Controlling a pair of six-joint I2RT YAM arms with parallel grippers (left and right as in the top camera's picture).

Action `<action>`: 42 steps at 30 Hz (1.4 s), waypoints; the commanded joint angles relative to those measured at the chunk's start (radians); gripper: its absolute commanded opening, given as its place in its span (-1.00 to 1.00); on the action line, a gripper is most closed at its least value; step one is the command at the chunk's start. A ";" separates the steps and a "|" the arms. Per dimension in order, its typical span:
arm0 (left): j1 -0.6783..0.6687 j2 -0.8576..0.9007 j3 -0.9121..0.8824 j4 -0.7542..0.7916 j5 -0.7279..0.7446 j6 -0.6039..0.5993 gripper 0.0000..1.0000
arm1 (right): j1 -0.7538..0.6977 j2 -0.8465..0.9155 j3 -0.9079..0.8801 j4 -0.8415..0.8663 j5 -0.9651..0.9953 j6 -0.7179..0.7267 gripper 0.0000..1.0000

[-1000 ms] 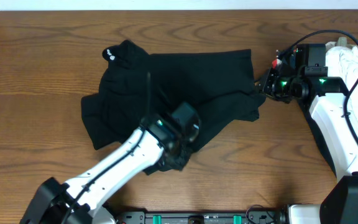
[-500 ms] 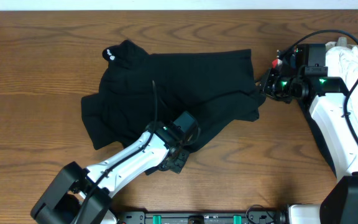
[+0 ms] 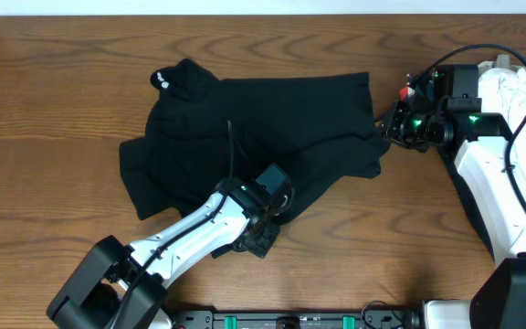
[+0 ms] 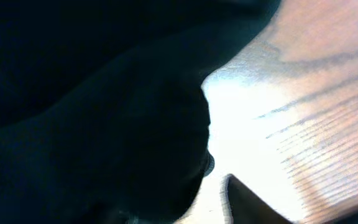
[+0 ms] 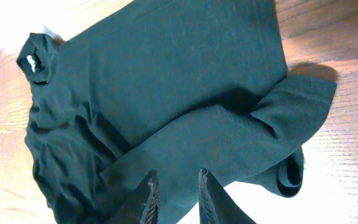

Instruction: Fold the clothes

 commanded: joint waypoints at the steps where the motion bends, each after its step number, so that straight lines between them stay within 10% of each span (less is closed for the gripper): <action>1: 0.003 0.013 0.013 -0.004 0.007 0.032 -0.59 | -0.004 0.001 0.018 -0.001 0.001 -0.002 -0.61; 4: 0.003 0.013 0.029 -0.060 0.006 0.032 -0.87 | -0.004 0.001 0.018 -0.002 -0.005 -0.002 -0.61; 21: 0.011 -0.108 0.423 -0.688 -0.215 0.039 -0.86 | -0.003 0.001 0.018 -0.087 0.078 -0.145 -0.62; 32: 0.192 -0.091 0.411 -0.425 -0.288 0.148 -0.78 | -0.003 0.001 0.018 -0.102 0.108 -0.148 -0.62; 42: 0.119 -0.087 0.404 -0.444 0.069 0.127 -0.33 | -0.003 0.001 0.018 -0.106 0.108 -0.149 -0.54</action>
